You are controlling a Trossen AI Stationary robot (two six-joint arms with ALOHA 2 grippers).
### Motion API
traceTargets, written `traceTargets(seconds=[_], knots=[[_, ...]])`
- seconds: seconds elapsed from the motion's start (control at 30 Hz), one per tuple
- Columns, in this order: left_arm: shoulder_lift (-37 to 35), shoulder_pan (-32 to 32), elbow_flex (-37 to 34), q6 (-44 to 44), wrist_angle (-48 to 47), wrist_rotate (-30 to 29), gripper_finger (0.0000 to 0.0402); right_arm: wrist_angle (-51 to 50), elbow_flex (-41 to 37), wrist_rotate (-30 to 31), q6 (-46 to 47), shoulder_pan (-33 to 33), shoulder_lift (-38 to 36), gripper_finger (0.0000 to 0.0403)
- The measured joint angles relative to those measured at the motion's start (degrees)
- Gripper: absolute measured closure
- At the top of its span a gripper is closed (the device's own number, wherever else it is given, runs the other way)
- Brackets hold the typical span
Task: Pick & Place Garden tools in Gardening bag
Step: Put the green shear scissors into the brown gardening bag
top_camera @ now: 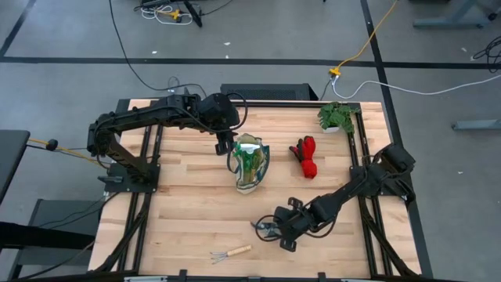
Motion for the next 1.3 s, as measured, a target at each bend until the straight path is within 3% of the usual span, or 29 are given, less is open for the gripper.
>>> traceTargets(seconds=[0.47, 0.93, 1.3], knots=[[-0.02, 0.00, -0.01, -0.09, 0.09, 0.00, 0.0239, 4.28, 1.65, 14.44, -13.27, -2.03, -9.07, 0.0392], [-0.02, 0.00, -0.01, -0.13, 0.20, 0.01, 0.0239, 13.07, 1.65, 27.74, -24.41, -6.11, -9.84, 0.0392], [-0.02, 0.00, -0.02, -0.13, 0.26, 0.00, 0.0239, 19.46, 1.59, 30.17, -31.79, -9.11, -10.79, 0.0392]])
